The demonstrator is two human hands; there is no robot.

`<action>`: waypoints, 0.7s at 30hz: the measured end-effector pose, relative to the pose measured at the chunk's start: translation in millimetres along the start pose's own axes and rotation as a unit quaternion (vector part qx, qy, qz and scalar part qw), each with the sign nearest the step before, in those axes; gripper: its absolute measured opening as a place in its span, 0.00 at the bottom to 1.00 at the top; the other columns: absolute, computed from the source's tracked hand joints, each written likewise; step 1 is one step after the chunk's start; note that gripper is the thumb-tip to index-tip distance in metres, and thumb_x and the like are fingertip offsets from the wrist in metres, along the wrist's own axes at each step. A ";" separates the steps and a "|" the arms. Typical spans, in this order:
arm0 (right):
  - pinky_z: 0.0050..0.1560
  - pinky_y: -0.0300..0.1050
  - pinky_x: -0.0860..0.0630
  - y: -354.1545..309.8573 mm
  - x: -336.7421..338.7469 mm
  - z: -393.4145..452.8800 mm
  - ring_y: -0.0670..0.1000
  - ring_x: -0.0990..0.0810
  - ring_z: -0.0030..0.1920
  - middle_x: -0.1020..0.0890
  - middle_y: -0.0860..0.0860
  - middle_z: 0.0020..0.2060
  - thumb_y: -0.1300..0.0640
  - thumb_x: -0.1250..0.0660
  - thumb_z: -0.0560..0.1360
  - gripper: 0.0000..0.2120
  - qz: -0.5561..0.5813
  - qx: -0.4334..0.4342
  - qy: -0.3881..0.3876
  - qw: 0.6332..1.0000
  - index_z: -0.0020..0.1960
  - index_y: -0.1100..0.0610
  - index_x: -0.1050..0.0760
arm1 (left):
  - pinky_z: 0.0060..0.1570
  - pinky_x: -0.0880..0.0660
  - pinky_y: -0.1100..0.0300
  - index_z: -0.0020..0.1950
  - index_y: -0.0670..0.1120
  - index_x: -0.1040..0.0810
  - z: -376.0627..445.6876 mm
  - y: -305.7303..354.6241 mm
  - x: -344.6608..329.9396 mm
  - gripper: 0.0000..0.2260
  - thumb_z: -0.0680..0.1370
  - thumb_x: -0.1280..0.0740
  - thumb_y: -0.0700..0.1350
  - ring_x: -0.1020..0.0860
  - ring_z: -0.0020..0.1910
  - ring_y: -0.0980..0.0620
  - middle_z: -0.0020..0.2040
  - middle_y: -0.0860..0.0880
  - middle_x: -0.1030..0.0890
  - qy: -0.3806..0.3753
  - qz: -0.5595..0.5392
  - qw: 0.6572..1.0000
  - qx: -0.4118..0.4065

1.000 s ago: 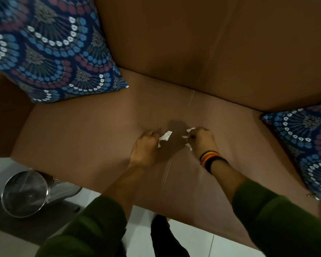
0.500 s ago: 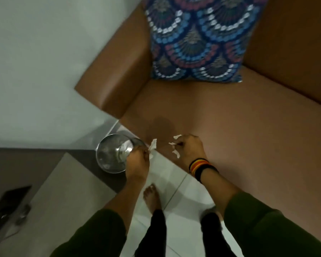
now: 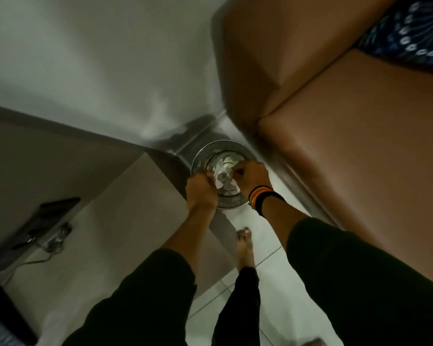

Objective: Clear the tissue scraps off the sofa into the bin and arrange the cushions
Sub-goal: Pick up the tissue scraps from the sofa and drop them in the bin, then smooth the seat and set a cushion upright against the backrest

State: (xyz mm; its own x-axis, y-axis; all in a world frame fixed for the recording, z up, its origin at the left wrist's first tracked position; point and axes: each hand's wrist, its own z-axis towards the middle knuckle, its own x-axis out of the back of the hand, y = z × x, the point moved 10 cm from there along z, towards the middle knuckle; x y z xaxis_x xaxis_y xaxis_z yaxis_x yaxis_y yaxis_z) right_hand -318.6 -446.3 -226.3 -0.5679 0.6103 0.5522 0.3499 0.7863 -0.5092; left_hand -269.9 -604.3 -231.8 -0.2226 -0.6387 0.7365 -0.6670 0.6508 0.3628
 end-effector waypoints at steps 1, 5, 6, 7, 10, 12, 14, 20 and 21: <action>0.65 0.51 0.25 2.2 -9.3 2.7 0.61 0.20 0.59 0.17 0.59 0.58 0.57 0.37 0.80 0.13 0.001 -0.006 -0.018 1.000 0.62 0.58 0.20 | 0.57 0.19 0.52 0.57 0.39 0.17 2.4 -3.1 -4.5 0.10 0.84 0.36 0.41 0.16 0.57 0.41 0.56 0.38 0.15 -0.013 -0.002 1.000 -0.003; 0.66 0.52 0.26 11.4 -11.9 -9.8 0.61 0.23 0.65 0.22 0.56 0.66 0.58 0.40 0.81 0.19 -0.003 -0.008 -0.027 1.000 0.71 0.51 0.27 | 0.63 0.21 0.49 0.64 0.42 0.19 -8.5 2.6 -5.1 0.12 0.84 0.37 0.40 0.18 0.63 0.40 0.61 0.40 0.16 -0.040 -0.001 0.997 -0.062; 0.65 0.53 0.24 10.7 -4.5 -19.3 0.61 0.22 0.63 0.21 0.57 0.65 0.58 0.40 0.80 0.20 -0.006 0.002 -0.017 1.000 0.71 0.50 0.28 | 0.63 0.21 0.48 0.66 0.44 0.20 -15.8 8.2 -1.8 0.13 0.84 0.37 0.41 0.18 0.63 0.40 0.61 0.40 0.17 -0.041 0.003 0.996 -0.084; 0.64 0.53 0.24 7.9 6.9 -30.7 0.61 0.22 0.63 0.21 0.57 0.65 0.58 0.41 0.80 0.20 -0.010 0.018 -0.002 1.000 0.71 0.51 0.28 | 0.62 0.20 0.48 0.69 0.45 0.22 -23.3 15.0 1.5 0.14 0.85 0.38 0.43 0.19 0.63 0.40 0.62 0.41 0.17 -0.041 0.013 0.993 -0.108; 0.70 0.49 0.29 -5.9 54.8 -69.7 0.57 0.29 0.72 0.31 0.54 0.74 0.59 0.40 0.80 0.22 -0.062 0.095 0.086 0.990 0.74 0.52 0.32 | 0.67 0.23 0.42 0.79 0.47 0.33 -48.9 50.9 9.5 0.21 0.85 0.40 0.46 0.26 0.72 0.38 0.75 0.40 0.27 -0.030 0.062 0.978 -0.195; 0.76 0.53 0.40 -9.7 94.9 -91.4 0.56 0.43 0.79 0.42 0.54 0.79 0.58 0.41 0.81 0.26 -0.105 0.125 0.157 0.974 0.78 0.53 0.40 | 0.76 0.32 0.41 0.82 0.46 0.39 -69.2 89.6 17.5 0.25 0.86 0.40 0.49 0.36 0.80 0.41 0.81 0.42 0.35 -0.001 0.096 0.960 -0.262; 0.78 0.60 0.47 -3.6 140.2 -108.4 0.57 0.54 0.80 0.51 0.56 0.81 0.55 0.42 0.81 0.30 -0.124 0.115 0.211 0.963 0.80 0.53 0.49 | 0.80 0.40 0.45 0.83 0.46 0.42 -90.7 137.6 27.6 0.26 0.86 0.42 0.52 0.41 0.82 0.44 0.83 0.44 0.39 0.030 0.108 0.939 -0.324; 0.78 0.64 0.53 57.4 299.9 -149.5 0.59 0.57 0.80 0.56 0.57 0.80 0.46 0.43 0.81 0.34 -0.060 0.022 0.352 0.934 0.81 0.56 0.54 | 0.79 0.39 0.44 0.84 0.44 0.44 -134.1 300.2 38.3 0.29 0.85 0.47 0.55 0.43 0.83 0.44 0.84 0.43 0.42 0.025 0.058 0.909 -0.413; 0.77 0.64 0.53 71.2 325.9 -154.0 0.58 0.57 0.80 0.55 0.57 0.81 0.44 0.43 0.81 0.35 -0.037 0.010 0.372 0.927 0.81 0.55 0.54 | 0.79 0.37 0.44 0.83 0.43 0.43 -140.2 327.4 39.1 0.30 0.85 0.47 0.56 0.41 0.82 0.44 0.83 0.43 0.40 0.032 0.054 0.903 -0.426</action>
State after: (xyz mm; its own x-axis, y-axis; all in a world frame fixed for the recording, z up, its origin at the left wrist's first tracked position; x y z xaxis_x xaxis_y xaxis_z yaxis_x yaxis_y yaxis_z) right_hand -364.0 -176.6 19.1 0.0838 0.4575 0.8853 0.3122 0.8316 -0.4593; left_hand -397.3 -358.7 -4.2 -0.1937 -0.5455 0.8154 0.1504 0.8048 0.5742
